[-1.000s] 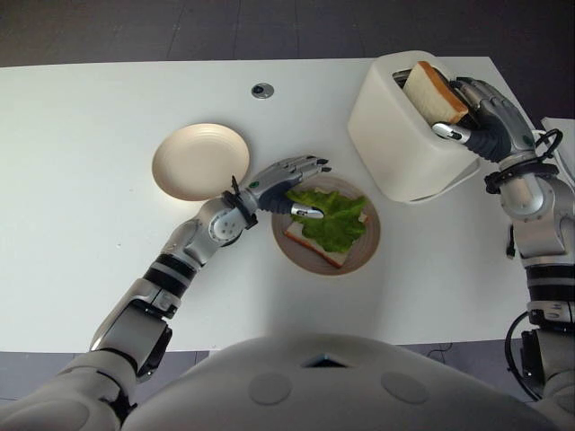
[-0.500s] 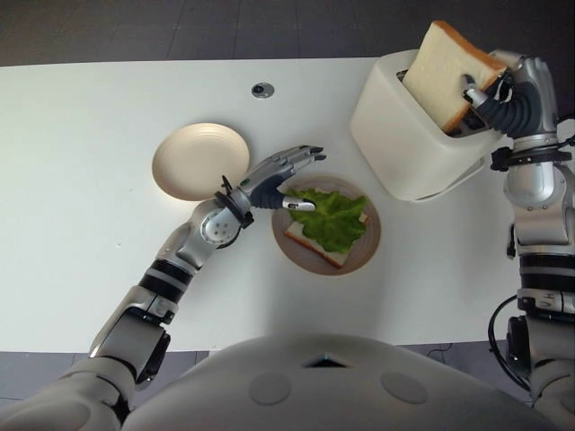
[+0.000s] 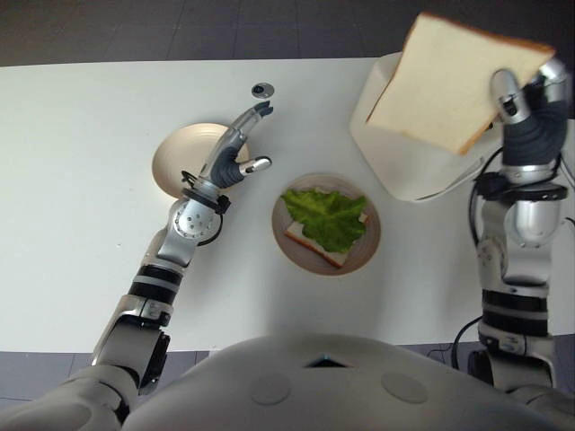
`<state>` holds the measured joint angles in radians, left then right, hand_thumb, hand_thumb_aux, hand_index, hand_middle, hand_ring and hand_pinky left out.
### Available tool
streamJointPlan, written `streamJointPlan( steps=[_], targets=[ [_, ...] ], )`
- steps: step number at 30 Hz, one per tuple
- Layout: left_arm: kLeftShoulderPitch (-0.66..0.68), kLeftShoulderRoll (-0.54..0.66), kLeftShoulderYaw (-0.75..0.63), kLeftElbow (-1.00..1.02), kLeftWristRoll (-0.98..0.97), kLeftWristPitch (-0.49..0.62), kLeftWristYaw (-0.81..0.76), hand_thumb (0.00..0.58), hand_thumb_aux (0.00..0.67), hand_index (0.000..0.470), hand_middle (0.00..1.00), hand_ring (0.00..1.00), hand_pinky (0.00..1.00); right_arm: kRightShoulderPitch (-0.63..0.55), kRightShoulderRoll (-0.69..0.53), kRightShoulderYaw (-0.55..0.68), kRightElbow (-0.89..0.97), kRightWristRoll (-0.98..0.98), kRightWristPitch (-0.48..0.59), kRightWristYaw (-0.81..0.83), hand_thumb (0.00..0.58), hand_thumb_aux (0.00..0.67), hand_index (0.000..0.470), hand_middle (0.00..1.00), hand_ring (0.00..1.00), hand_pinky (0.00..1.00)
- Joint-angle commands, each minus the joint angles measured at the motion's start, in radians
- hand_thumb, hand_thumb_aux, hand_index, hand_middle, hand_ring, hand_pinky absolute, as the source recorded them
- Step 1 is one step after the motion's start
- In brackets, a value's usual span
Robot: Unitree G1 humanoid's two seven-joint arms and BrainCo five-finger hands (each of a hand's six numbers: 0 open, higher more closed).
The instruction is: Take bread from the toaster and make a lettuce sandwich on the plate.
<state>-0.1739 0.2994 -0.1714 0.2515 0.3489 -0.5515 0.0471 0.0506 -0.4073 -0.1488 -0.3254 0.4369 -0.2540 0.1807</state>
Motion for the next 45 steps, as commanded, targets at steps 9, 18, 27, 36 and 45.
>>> streamJointPlan(
  steps=[9,18,27,36,45],
  targets=[
    [0.077,-0.022,0.012,-0.055,-0.314,-0.140,-0.181,0.000,0.000,0.000,0.00,0.00,0.00,0.002,-0.253,0.129,0.038,-0.234,0.085,0.403,0.580,0.670,0.470,1.00,1.00,1.00],
    [0.172,0.000,-0.084,-0.185,-0.604,-0.229,-0.508,0.000,0.000,0.000,0.00,0.00,0.00,-0.268,-0.280,0.297,0.248,-0.382,0.145,0.601,0.580,0.670,0.470,1.00,1.00,1.00],
    [0.235,0.025,-0.143,-0.235,-0.667,-0.268,-0.694,0.000,0.000,0.000,0.00,0.00,0.00,-0.389,-0.247,0.365,0.345,-0.291,0.282,0.818,0.580,0.670,0.470,1.00,1.00,1.00],
    [0.260,0.018,-0.164,-0.235,-0.638,-0.274,-0.763,0.000,0.000,0.000,0.00,0.00,0.00,-0.436,-0.210,0.336,0.412,-0.219,0.378,0.883,0.580,0.670,0.470,1.00,1.00,1.00],
    [0.279,0.012,-0.211,-0.187,-0.465,-0.299,-0.759,0.000,0.000,0.000,0.00,0.00,0.00,-0.374,-0.184,0.425,0.492,-0.393,0.281,0.801,0.580,0.670,0.470,1.00,1.00,1.00]
  ],
)
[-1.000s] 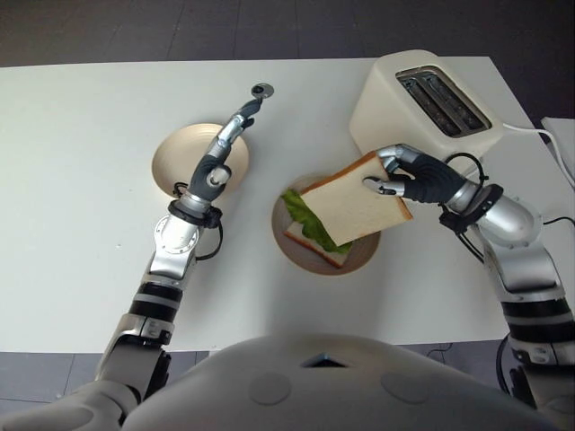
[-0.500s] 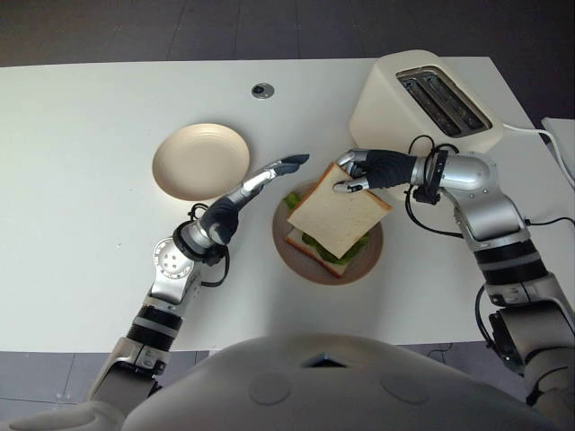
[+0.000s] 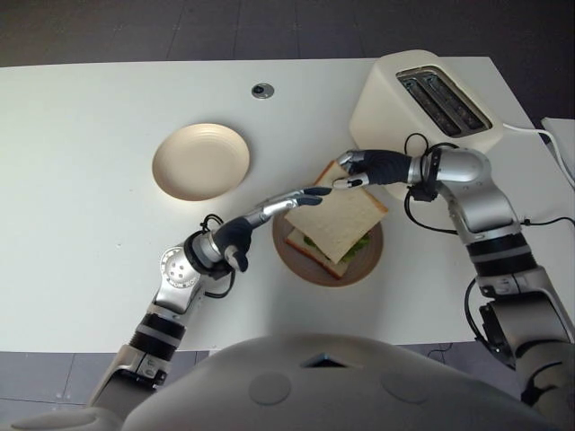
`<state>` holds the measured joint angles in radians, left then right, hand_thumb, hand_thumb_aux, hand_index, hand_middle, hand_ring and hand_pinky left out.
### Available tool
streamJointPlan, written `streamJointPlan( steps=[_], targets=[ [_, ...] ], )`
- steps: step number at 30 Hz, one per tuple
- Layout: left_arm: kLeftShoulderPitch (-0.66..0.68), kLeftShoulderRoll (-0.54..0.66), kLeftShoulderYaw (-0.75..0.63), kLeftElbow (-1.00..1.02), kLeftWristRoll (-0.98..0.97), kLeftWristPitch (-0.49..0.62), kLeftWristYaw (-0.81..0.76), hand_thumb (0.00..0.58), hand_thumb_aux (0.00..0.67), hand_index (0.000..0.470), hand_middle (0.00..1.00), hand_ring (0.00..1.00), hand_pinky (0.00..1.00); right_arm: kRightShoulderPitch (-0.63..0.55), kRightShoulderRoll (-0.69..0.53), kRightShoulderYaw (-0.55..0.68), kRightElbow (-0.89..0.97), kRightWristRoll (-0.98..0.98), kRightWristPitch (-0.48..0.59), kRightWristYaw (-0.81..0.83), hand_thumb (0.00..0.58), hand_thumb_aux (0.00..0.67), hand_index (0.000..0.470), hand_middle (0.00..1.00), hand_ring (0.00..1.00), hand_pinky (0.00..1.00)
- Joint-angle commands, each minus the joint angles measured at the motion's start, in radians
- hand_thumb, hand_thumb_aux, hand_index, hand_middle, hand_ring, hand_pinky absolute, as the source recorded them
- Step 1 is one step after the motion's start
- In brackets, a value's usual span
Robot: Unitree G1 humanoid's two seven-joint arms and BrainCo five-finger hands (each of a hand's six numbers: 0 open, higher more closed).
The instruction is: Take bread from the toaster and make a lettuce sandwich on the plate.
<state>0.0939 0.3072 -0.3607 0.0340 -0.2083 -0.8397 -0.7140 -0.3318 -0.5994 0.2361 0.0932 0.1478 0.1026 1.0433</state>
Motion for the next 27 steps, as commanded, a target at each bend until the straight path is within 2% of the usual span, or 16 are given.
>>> streamJointPlan(
  steps=[1,6,9,13,14,15,16,17,18,19,23,27],
  targets=[
    [0.009,0.006,-0.032,0.052,0.145,-0.020,0.006,0.000,0.000,0.000,0.00,0.00,0.00,0.010,0.015,0.052,0.102,-0.135,-0.107,-0.082,0.580,0.670,0.470,1.00,1.00,1.00],
    [-0.018,0.018,-0.072,0.121,0.302,-0.042,0.021,0.000,0.000,0.000,0.00,0.00,0.00,0.002,0.042,0.106,0.235,-0.272,-0.245,-0.190,0.580,0.670,0.470,1.00,1.00,1.00],
    [-0.019,0.036,-0.109,0.155,0.376,-0.055,0.021,0.000,0.000,0.000,0.00,0.00,0.00,-0.005,0.056,0.116,0.278,-0.297,-0.290,-0.224,0.580,0.670,0.470,1.00,1.00,1.00],
    [-0.039,0.060,-0.138,0.260,0.507,-0.070,0.069,0.000,0.000,0.000,0.00,0.00,0.00,0.011,0.069,0.109,0.231,-0.277,-0.320,-0.228,0.580,0.670,0.470,1.00,1.00,1.00],
    [-0.042,0.066,-0.145,0.280,0.531,-0.074,0.081,0.000,0.000,0.000,0.00,0.00,0.00,0.013,0.076,0.097,0.209,-0.263,-0.319,-0.235,0.112,0.068,0.048,1.00,1.00,1.00],
    [-0.045,0.072,-0.152,0.295,0.548,-0.077,0.090,0.000,0.000,0.000,0.00,0.00,0.00,0.013,0.084,0.085,0.194,-0.251,-0.319,-0.246,0.000,0.000,0.000,1.00,1.00,1.00],
    [-0.046,0.079,-0.157,0.307,0.564,-0.080,0.100,0.000,0.000,0.000,0.00,0.00,0.00,0.011,0.097,0.067,0.176,-0.234,-0.315,-0.263,0.000,0.000,0.000,1.00,1.00,1.00],
    [-0.048,0.087,-0.161,0.319,0.582,-0.082,0.113,0.000,0.000,0.000,0.00,0.00,0.00,0.007,0.116,0.045,0.160,-0.215,-0.307,-0.285,0.000,0.000,0.000,0.90,0.90,0.90],
    [-0.051,0.096,-0.163,0.327,0.598,-0.082,0.125,0.000,0.000,0.000,0.00,0.00,0.00,0.000,0.139,0.018,0.148,-0.198,-0.303,-0.316,0.000,0.000,0.000,0.57,0.57,0.57],
    [-0.054,0.105,-0.163,0.333,0.612,-0.081,0.139,0.000,0.000,0.000,0.00,0.00,0.00,-0.010,0.160,-0.005,0.146,-0.193,-0.306,-0.358,0.000,0.000,0.000,0.00,0.00,0.00],
    [-0.060,0.145,-0.152,0.334,0.636,-0.081,0.182,0.000,0.000,0.000,0.00,0.00,0.00,-0.060,0.245,-0.110,0.167,-0.161,-0.342,-0.524,0.000,0.000,0.000,0.00,0.00,0.00],
    [-0.064,0.176,-0.139,0.320,0.638,-0.079,0.214,0.000,0.000,0.000,0.00,0.00,0.00,-0.062,0.288,-0.194,0.137,-0.080,-0.372,-0.577,0.000,0.000,0.000,0.00,0.00,0.00]
  ],
)
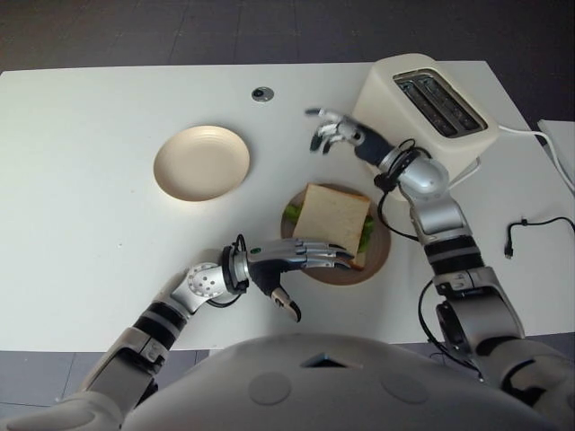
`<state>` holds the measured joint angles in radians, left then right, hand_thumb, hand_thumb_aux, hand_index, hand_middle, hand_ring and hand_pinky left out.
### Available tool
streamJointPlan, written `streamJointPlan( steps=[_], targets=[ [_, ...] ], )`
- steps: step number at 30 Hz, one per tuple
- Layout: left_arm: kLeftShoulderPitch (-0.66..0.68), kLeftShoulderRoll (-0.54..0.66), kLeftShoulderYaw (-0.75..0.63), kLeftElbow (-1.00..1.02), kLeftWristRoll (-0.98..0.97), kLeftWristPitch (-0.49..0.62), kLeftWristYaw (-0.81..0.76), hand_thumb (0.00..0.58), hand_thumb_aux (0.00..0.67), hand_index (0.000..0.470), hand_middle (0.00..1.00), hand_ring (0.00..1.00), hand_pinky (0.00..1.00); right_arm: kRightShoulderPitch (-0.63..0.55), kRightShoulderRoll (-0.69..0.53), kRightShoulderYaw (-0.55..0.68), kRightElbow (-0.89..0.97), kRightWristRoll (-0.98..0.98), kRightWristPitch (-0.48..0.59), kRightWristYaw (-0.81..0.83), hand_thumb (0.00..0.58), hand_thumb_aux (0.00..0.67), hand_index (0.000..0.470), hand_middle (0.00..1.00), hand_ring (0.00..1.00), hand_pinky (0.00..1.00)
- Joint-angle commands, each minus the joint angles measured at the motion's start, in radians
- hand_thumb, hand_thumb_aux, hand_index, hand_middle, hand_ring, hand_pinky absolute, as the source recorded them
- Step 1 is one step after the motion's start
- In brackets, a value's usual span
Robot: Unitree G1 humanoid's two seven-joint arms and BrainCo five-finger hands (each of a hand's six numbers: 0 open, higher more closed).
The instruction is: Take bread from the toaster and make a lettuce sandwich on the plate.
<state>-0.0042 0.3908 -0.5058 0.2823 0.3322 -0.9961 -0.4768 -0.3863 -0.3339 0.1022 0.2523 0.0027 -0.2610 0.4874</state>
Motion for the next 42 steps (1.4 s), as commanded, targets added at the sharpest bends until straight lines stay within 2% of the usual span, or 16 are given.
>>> streamJointPlan(
  steps=[1,9,10,11,12,13,14,15,20,26,31,35,38,40,41,42],
  targets=[
    [0.031,0.099,0.021,0.067,0.094,0.079,-0.004,0.000,0.000,0.000,0.00,0.00,0.00,0.001,0.025,-0.073,-0.044,0.102,-0.002,-0.005,0.000,0.000,0.000,0.00,0.00,0.00],
    [0.019,0.182,0.147,0.026,-0.025,0.077,0.047,0.000,0.000,0.000,0.00,0.00,0.00,0.129,-0.033,-0.144,-0.217,0.378,0.100,0.214,0.000,0.000,0.000,0.00,0.00,0.00],
    [0.025,0.192,0.148,0.019,-0.045,0.069,0.042,0.000,0.000,0.000,0.00,0.00,0.00,0.135,-0.040,-0.151,-0.226,0.396,0.109,0.227,0.152,0.095,0.066,0.04,0.04,0.04],
    [0.032,0.200,0.148,0.000,-0.095,0.058,0.032,0.000,0.000,0.000,0.00,0.00,0.00,0.141,-0.045,-0.159,-0.230,0.414,0.119,0.245,0.472,0.381,0.267,0.33,0.33,0.33],
    [0.035,0.203,0.146,-0.031,-0.175,0.044,0.021,0.164,0.102,0.072,0.00,0.00,0.00,0.150,-0.051,-0.163,-0.231,0.430,0.123,0.268,0.580,0.670,0.470,1.00,1.00,1.00],
    [0.036,0.203,0.140,-0.072,-0.285,0.030,0.008,0.541,0.497,0.348,0.19,0.19,0.19,0.163,-0.056,-0.163,-0.233,0.443,0.120,0.299,0.580,0.670,0.470,1.00,1.00,1.00],
    [0.038,0.207,0.128,-0.113,-0.394,0.017,-0.012,0.580,0.670,0.470,0.90,0.90,0.90,0.181,-0.062,-0.158,-0.243,0.458,0.118,0.334,0.580,0.670,0.470,1.00,1.00,1.00],
    [0.046,0.215,0.110,-0.161,-0.521,0.008,-0.045,0.580,0.670,0.470,1.00,1.00,1.00,0.201,-0.070,-0.152,-0.254,0.471,0.115,0.370,0.580,0.670,0.470,1.00,1.00,1.00],
    [0.155,0.289,0.045,-0.453,-1.165,0.119,-0.407,0.580,0.670,0.470,1.00,1.00,1.00,0.350,-0.119,-0.094,-0.362,0.527,0.113,0.584,0.580,0.670,0.470,1.00,1.00,1.00],
    [0.170,0.234,-0.069,-0.048,-0.603,0.069,-0.565,0.580,0.670,0.470,1.00,1.00,1.00,0.546,-0.192,0.151,-0.323,0.266,-0.069,0.758,0.580,0.670,0.470,1.00,1.00,1.00],
    [0.094,0.127,0.003,0.177,-0.327,0.063,-0.378,0.580,0.670,0.470,1.00,1.00,1.00,0.527,-0.136,0.235,-0.162,0.056,-0.213,0.638,0.580,0.670,0.470,1.00,1.00,1.00],
    [-0.052,-0.024,0.134,0.344,-0.116,0.153,0.056,0.580,0.670,0.470,1.00,1.00,1.00,0.386,-0.007,0.191,0.063,-0.126,-0.292,0.291,0.580,0.670,0.470,1.00,1.00,1.00],
    [-0.150,-0.081,0.191,0.446,-0.003,0.223,0.332,0.568,0.575,0.404,0.95,0.95,0.95,0.282,0.056,0.165,0.240,-0.276,-0.329,-0.028,0.580,0.670,0.470,1.00,1.00,1.00],
    [-0.195,-0.107,0.216,0.506,0.025,0.248,0.444,0.476,0.386,0.271,0.87,0.87,0.87,0.204,0.084,0.144,0.350,-0.355,-0.338,-0.242,0.580,0.670,0.470,1.00,1.00,1.00],
    [-0.208,-0.114,0.223,0.529,0.034,0.246,0.483,0.360,0.257,0.181,0.83,0.83,0.83,0.172,0.090,0.138,0.387,-0.393,-0.350,-0.339,0.580,0.670,0.470,1.00,1.00,1.00],
    [-0.219,-0.122,0.235,0.547,0.033,0.239,0.518,0.000,0.000,0.000,0.73,0.73,0.73,0.140,0.096,0.132,0.424,-0.420,-0.368,-0.427,0.580,0.670,0.470,1.00,1.00,1.00]
  ],
)
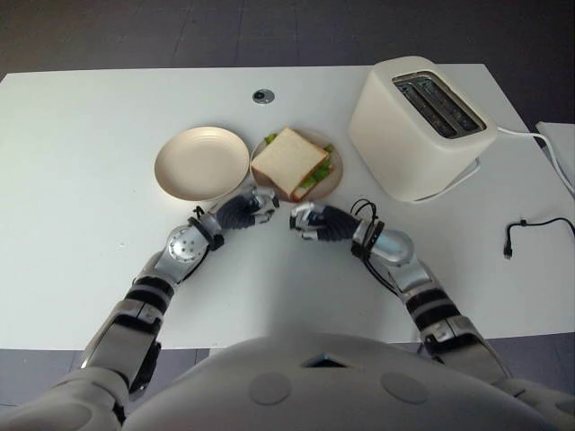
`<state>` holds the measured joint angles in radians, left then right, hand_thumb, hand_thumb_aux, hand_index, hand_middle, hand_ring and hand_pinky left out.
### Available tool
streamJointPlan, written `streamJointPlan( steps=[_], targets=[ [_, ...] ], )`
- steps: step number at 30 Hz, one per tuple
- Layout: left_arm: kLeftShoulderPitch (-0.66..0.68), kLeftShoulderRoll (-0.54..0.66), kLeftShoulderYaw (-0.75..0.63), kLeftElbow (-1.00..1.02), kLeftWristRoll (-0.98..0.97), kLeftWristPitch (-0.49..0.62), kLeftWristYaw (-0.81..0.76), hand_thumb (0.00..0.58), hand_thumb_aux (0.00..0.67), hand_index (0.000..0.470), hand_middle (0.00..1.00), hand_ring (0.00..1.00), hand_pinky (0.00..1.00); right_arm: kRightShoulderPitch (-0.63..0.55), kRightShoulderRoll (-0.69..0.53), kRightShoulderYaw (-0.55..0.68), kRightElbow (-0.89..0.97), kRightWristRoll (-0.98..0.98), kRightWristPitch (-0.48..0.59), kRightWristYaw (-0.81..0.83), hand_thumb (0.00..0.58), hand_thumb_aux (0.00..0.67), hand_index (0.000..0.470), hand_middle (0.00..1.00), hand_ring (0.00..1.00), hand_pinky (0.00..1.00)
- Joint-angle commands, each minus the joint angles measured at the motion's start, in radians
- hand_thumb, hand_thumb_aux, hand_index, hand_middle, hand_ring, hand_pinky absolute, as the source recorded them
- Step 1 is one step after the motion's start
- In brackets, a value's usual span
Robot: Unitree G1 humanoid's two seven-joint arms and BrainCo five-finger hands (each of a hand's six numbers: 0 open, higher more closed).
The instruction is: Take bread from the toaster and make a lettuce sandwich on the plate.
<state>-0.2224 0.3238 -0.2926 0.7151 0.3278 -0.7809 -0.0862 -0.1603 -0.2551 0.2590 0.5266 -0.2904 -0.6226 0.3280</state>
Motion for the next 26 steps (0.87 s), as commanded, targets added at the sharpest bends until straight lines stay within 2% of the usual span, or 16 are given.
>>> streamJointPlan(
  steps=[1,2,3,4,6,9,12,15,18,26],
  targets=[
    [-0.005,-0.060,0.033,0.117,0.044,-0.006,0.174,0.000,0.000,0.000,0.52,0.52,0.52,-0.112,0.027,-0.040,0.179,-0.139,-0.025,-0.351,0.580,0.670,0.470,1.00,1.00,1.00],
    [0.003,-0.072,0.051,0.102,0.027,-0.062,0.206,0.000,0.000,0.000,0.00,0.00,0.00,-0.129,0.040,-0.066,0.194,-0.120,-0.068,-0.406,0.470,0.378,0.265,1.00,1.00,1.00],
    [0.014,-0.086,0.065,0.078,-0.006,-0.108,0.214,0.000,0.000,0.000,0.00,0.00,0.00,-0.134,0.047,-0.089,0.191,-0.086,-0.112,-0.426,0.000,0.000,0.000,0.80,0.80,0.80],
    [0.030,-0.098,0.071,0.051,-0.048,-0.161,0.201,0.000,0.000,0.000,0.00,0.00,0.00,-0.128,0.049,-0.114,0.170,-0.028,-0.163,-0.421,0.000,0.000,0.000,0.00,0.00,0.00],
    [0.072,-0.118,0.058,-0.021,-0.177,-0.236,0.127,0.000,0.000,0.000,0.00,0.00,0.00,-0.092,0.041,-0.146,0.072,0.163,-0.230,-0.322,0.000,0.000,0.000,0.00,0.00,0.00],
    [0.139,-0.123,0.010,-0.199,-0.394,-0.279,0.032,0.000,0.000,0.000,0.00,0.00,0.00,-0.025,0.017,-0.154,-0.132,0.449,-0.225,-0.167,0.000,0.000,0.000,0.00,0.00,0.00],
    [0.223,-0.094,-0.036,-0.452,-0.702,-0.211,-0.092,0.000,0.000,0.000,0.00,0.00,0.00,0.092,-0.022,-0.130,-0.396,0.783,-0.101,0.037,0.000,0.000,0.000,0.00,0.00,0.00],
    [0.317,-0.043,-0.049,-0.592,-0.911,-0.153,-0.260,0.000,0.000,0.000,0.00,0.00,0.00,0.222,-0.044,-0.110,-0.566,1.057,0.051,0.260,0.000,0.000,0.000,0.00,0.00,0.00],
    [0.368,-0.044,-0.021,-0.637,-1.014,-0.094,-0.372,0.000,0.000,0.000,0.00,0.00,0.00,0.289,-0.042,-0.121,-0.605,1.169,0.153,0.412,0.000,0.000,0.000,0.00,0.00,0.00],
    [0.336,-0.143,0.076,-0.576,-1.016,0.006,-0.508,0.000,0.000,0.000,0.00,0.00,0.00,0.270,0.025,-0.196,-0.576,1.178,0.285,0.520,0.000,0.000,0.000,0.00,0.00,0.00]
  ],
)
